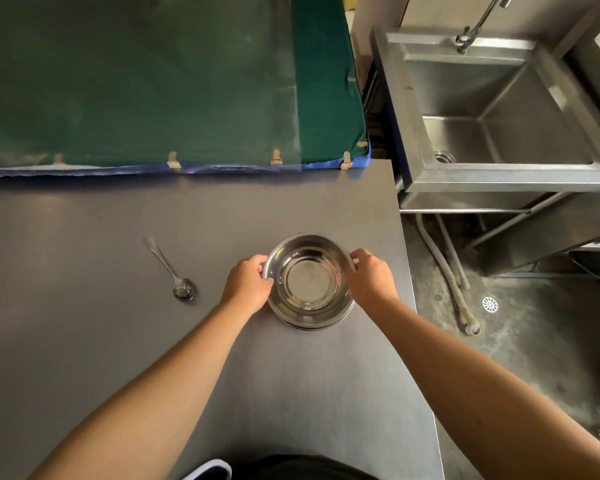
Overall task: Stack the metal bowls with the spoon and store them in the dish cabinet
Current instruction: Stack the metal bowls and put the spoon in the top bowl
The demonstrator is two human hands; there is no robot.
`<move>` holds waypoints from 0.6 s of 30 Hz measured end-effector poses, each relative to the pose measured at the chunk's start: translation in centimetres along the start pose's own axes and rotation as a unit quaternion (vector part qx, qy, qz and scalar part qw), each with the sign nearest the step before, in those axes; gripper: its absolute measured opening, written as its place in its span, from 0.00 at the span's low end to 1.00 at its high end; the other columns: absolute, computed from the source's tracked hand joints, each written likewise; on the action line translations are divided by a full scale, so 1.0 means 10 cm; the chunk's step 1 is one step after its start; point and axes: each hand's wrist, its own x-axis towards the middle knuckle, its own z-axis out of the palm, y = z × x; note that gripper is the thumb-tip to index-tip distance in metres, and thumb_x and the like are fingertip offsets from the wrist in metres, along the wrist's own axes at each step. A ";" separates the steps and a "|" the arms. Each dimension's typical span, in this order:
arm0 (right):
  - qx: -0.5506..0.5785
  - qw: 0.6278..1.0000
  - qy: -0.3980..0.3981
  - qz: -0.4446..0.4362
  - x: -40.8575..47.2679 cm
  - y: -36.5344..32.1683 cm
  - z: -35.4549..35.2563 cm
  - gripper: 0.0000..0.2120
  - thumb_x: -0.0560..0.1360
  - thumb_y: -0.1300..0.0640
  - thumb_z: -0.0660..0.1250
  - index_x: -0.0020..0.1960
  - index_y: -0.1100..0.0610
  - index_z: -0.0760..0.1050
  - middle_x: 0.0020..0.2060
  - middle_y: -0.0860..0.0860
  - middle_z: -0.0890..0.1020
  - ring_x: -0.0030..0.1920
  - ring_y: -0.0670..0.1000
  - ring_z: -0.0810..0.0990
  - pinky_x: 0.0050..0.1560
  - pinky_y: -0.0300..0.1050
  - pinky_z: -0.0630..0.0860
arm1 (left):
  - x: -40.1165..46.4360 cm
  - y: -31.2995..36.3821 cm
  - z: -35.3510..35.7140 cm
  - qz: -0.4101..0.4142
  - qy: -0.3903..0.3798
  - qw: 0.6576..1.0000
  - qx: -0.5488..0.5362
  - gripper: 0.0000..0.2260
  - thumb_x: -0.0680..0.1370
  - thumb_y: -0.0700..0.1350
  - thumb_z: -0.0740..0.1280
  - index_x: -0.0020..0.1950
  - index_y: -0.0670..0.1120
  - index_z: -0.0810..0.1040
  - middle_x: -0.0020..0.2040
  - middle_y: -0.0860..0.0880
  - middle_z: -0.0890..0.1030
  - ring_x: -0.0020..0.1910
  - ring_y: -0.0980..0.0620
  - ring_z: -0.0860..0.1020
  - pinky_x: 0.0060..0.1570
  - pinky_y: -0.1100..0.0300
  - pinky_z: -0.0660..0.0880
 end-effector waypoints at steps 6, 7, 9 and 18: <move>-0.056 0.998 0.008 -0.015 0.04 0.06 0.01 0.09 0.79 0.56 0.64 0.56 0.57 0.79 0.43 0.56 0.85 0.42 0.61 0.82 0.43 0.51 0.81 | 0.04 -0.01 0.11 0.008 0.024 1.000 -0.003 0.16 0.73 0.35 0.67 0.58 0.49 0.82 0.53 0.49 0.79 0.49 0.50 0.77 0.46 0.61 0.68; -0.050 0.999 0.008 -0.013 0.04 0.07 0.01 0.10 0.80 0.54 0.64 0.57 0.56 0.79 0.43 0.56 0.86 0.42 0.61 0.82 0.43 0.52 0.81 | 0.05 -0.02 0.12 0.010 0.025 1.000 -0.006 0.16 0.73 0.35 0.67 0.58 0.49 0.82 0.54 0.49 0.79 0.48 0.51 0.76 0.47 0.62 0.68; -0.027 1.000 0.004 0.000 0.02 0.09 0.02 0.12 0.80 0.50 0.64 0.57 0.56 0.80 0.46 0.56 0.86 0.43 0.61 0.83 0.45 0.53 0.82 | 0.06 -0.04 0.13 0.013 0.025 1.000 -0.009 0.15 0.74 0.37 0.68 0.59 0.49 0.81 0.55 0.49 0.79 0.48 0.53 0.75 0.48 0.62 0.68; 0.050 0.997 -0.009 0.058 -0.06 0.01 0.15 0.15 0.79 0.49 0.65 0.62 0.55 0.77 0.48 0.54 0.85 0.45 0.57 0.83 0.46 0.54 0.83 | 0.10 -0.29 -0.10 0.054 0.027 0.998 0.028 0.13 0.76 0.47 0.69 0.60 0.51 0.79 0.55 0.52 0.78 0.46 0.51 0.77 0.47 0.58 0.71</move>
